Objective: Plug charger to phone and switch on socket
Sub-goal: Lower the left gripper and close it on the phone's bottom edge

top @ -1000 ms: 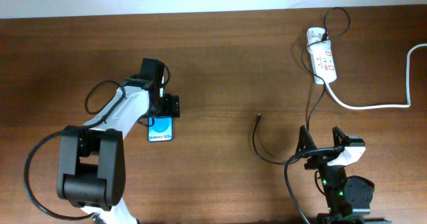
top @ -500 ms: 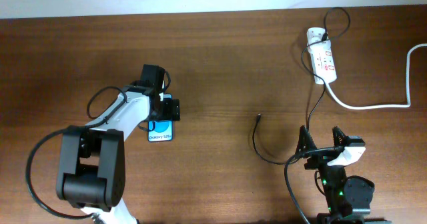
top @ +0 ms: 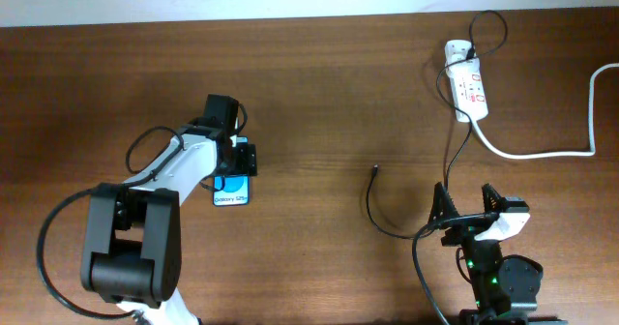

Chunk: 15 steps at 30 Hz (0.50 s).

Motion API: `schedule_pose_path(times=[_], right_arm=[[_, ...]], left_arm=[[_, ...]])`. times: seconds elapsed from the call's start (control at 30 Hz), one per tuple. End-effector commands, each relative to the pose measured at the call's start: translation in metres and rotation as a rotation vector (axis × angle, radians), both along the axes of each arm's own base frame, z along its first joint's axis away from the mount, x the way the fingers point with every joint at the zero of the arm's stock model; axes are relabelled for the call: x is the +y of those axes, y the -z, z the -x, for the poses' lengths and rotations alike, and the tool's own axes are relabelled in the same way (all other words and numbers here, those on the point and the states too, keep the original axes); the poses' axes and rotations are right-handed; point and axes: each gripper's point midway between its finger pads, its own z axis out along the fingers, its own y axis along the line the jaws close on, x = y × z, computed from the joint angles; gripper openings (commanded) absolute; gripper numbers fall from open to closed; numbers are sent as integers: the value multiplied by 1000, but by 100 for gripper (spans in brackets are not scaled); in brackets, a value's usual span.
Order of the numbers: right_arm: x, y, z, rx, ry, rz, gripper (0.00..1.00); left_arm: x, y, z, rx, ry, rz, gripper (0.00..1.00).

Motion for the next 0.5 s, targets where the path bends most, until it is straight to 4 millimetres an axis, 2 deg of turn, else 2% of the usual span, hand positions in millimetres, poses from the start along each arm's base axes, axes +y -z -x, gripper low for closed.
schedule_pose_path(times=[0.0,0.33,0.47], right_arm=[[1,2,0,2,-4,-1,98],[1,2,0,2,-4,-1,98],[1,2,0,2,-4,-1,98]], left_arm=[[5,17,19,65,-12,-16,71],[5,17,20,70,-12,-17,61],[4,11,15,64,-12,-16,56]])
